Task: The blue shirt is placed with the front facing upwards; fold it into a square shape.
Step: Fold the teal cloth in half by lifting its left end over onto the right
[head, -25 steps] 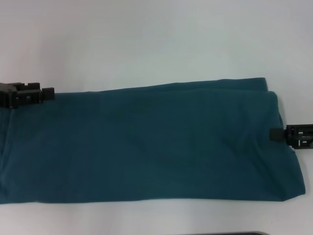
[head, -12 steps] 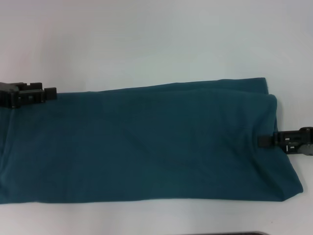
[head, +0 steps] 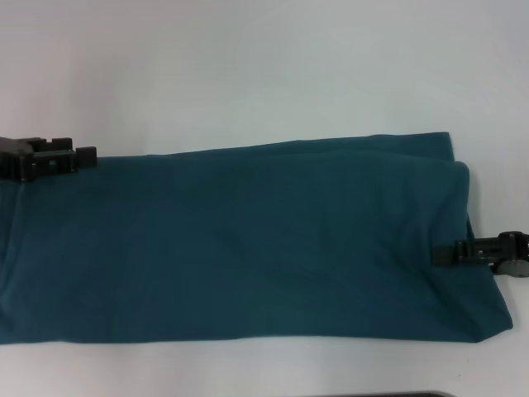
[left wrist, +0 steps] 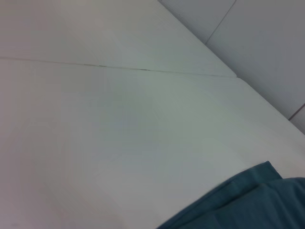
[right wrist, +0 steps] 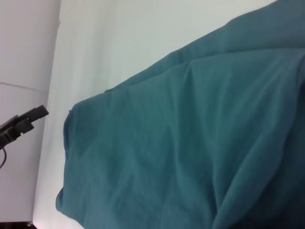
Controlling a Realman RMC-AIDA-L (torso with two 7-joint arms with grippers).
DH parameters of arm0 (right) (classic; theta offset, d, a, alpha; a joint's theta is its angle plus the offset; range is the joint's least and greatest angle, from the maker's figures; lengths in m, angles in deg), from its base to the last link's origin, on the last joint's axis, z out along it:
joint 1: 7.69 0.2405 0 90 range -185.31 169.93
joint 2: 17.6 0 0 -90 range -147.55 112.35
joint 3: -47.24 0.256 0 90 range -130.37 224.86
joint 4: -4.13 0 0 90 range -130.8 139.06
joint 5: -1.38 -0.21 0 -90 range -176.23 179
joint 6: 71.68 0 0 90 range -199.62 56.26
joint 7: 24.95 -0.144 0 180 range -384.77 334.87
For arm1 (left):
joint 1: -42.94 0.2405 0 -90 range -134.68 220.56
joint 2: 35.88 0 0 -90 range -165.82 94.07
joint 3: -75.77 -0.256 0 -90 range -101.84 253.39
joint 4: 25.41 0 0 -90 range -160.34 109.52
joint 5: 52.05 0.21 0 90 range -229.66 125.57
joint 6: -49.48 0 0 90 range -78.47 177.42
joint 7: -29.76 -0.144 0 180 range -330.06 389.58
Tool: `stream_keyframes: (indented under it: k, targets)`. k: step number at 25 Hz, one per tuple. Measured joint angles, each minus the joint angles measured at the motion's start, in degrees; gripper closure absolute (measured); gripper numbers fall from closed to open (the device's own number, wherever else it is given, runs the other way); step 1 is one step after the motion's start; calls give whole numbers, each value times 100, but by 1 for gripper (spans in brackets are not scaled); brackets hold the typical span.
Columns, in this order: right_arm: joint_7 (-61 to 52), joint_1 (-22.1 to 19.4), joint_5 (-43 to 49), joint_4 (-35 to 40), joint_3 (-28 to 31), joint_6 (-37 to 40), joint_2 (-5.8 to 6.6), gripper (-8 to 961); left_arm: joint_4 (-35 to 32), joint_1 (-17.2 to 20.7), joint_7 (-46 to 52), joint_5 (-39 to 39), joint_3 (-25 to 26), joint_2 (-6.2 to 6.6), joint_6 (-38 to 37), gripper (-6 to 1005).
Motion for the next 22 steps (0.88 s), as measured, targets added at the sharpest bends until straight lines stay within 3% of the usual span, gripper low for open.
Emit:
stream_keyframes:
  k: [9,22]
  targets:
    - [-20,104,3,0,-167,57,-69,222,1,-8,-9,0,0,0,0,341]
    - [-19,-127,-47,20,337,170,301,221,-8,-14,-9,0,0,0,0,341]
